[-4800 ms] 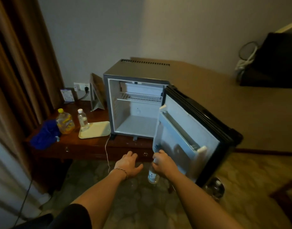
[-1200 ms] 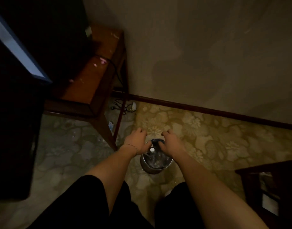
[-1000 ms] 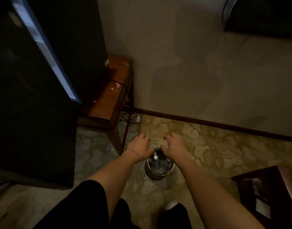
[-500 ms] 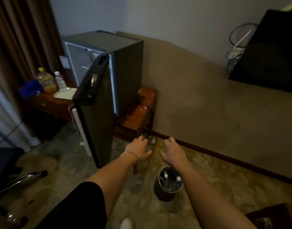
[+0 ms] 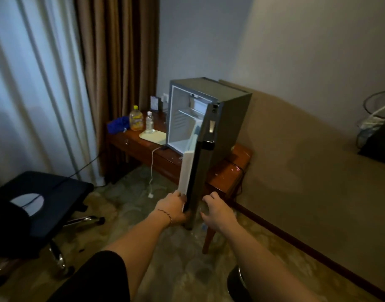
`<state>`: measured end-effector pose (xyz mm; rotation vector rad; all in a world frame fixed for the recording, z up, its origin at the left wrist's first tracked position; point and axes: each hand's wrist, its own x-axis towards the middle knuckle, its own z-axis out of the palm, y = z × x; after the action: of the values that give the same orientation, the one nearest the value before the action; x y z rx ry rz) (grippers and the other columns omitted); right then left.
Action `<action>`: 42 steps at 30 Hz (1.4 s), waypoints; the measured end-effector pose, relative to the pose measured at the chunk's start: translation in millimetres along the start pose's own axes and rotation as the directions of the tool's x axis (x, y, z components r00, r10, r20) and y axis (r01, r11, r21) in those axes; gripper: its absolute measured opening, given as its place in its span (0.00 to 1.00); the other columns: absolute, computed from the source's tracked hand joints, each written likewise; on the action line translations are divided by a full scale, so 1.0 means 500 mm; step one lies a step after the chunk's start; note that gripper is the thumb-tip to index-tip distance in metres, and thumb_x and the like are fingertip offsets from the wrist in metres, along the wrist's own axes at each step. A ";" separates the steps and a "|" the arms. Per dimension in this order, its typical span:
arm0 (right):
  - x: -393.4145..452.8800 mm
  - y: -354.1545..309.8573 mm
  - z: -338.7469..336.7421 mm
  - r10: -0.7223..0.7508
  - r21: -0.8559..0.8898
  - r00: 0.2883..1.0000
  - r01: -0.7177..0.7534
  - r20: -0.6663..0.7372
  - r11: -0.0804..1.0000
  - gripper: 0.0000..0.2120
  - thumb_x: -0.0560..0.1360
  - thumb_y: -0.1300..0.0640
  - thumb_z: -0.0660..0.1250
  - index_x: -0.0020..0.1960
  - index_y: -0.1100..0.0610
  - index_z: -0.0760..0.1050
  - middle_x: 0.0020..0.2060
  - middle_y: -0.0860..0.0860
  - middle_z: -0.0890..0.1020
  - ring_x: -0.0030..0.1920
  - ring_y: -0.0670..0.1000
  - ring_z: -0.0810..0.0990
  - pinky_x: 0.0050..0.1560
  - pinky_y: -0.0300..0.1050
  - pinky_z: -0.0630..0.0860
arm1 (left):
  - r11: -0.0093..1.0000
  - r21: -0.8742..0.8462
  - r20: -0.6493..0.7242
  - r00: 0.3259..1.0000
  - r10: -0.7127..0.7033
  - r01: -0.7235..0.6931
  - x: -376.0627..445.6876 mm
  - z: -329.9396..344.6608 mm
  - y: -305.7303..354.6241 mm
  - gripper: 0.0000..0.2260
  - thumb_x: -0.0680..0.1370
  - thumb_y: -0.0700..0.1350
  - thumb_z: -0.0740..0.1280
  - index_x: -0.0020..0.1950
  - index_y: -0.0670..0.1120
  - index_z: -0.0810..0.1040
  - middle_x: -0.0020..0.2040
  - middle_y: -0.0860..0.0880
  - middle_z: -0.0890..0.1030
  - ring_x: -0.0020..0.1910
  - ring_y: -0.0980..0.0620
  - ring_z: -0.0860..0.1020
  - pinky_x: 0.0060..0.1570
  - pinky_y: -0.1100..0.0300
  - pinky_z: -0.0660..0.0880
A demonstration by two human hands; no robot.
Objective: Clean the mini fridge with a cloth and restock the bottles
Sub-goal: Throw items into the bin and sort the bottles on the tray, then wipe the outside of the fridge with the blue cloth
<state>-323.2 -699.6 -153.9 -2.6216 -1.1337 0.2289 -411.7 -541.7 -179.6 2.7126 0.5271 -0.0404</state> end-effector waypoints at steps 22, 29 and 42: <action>0.366 -0.428 0.146 -0.006 0.005 1.000 0.006 0.013 1.000 0.22 0.80 0.46 0.66 0.71 0.51 0.68 0.68 0.48 0.68 0.63 0.48 0.73 0.59 0.41 0.73 | 0.995 0.002 -0.049 0.994 -0.102 0.102 0.092 -0.195 -0.598 0.24 0.78 0.61 0.61 0.71 0.52 0.68 0.64 0.50 0.70 0.59 0.51 0.73 0.52 0.57 0.76; 0.559 -0.444 0.149 -0.012 -0.034 1.000 0.012 0.023 0.999 0.22 0.80 0.47 0.66 0.71 0.52 0.68 0.67 0.48 0.68 0.63 0.48 0.73 0.54 0.39 0.73 | 0.991 -0.009 -0.022 0.991 -0.135 0.135 0.216 -0.219 -0.679 0.25 0.78 0.62 0.62 0.71 0.53 0.67 0.65 0.51 0.69 0.59 0.51 0.72 0.52 0.57 0.77; 1.126 -0.596 0.168 -0.184 0.047 0.982 0.186 -0.032 0.981 0.19 0.79 0.46 0.66 0.67 0.52 0.70 0.62 0.49 0.70 0.60 0.49 0.73 0.53 0.41 0.74 | 0.948 -0.019 -0.066 0.946 -0.319 0.318 0.582 -0.417 -0.958 0.24 0.78 0.61 0.62 0.70 0.53 0.68 0.63 0.51 0.69 0.61 0.50 0.71 0.57 0.53 0.76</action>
<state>-166.6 -76.7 -161.1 -2.4496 -1.3351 0.1799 -325.7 49.9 -185.3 2.6000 0.9797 -0.0303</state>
